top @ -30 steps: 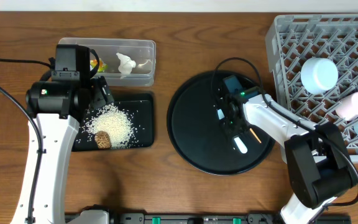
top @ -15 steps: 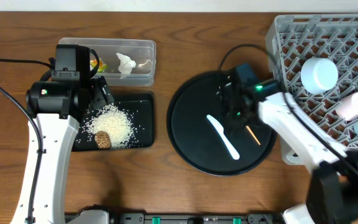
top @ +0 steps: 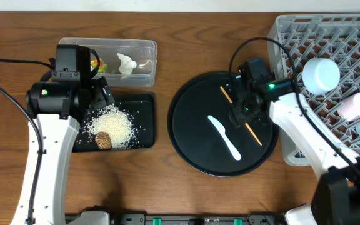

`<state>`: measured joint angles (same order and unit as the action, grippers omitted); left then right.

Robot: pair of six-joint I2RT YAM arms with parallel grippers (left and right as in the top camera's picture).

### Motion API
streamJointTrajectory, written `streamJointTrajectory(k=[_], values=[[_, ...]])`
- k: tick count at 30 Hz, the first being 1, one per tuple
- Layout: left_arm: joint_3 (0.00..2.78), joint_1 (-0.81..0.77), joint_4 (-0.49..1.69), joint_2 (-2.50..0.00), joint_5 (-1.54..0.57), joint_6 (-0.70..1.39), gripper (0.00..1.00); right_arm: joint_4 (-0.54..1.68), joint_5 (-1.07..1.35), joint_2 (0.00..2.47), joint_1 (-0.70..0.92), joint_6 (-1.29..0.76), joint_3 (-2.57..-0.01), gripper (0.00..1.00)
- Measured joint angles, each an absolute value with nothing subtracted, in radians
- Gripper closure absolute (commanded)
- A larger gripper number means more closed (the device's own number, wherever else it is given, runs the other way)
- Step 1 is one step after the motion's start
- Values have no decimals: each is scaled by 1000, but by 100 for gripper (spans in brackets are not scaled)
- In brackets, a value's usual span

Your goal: Sort waste into correct bins and load items into the dishwasher rack

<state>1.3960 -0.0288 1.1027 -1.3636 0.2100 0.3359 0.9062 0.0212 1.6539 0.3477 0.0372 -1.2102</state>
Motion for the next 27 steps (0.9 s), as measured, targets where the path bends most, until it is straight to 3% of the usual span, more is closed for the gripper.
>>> streamJointTrajectory(k=[15, 22, 27], values=[[1396, -29, 1103, -1364, 210, 336, 2, 799, -53, 1916, 324, 62, -1196, 55], [1396, -29, 1103, -1364, 210, 336, 2, 793, -14, 1920, 324, 73, -1197, 96], [1396, -29, 1103, -1364, 210, 336, 2, 795, -7, 1921, 324, 74, -1199, 99]])
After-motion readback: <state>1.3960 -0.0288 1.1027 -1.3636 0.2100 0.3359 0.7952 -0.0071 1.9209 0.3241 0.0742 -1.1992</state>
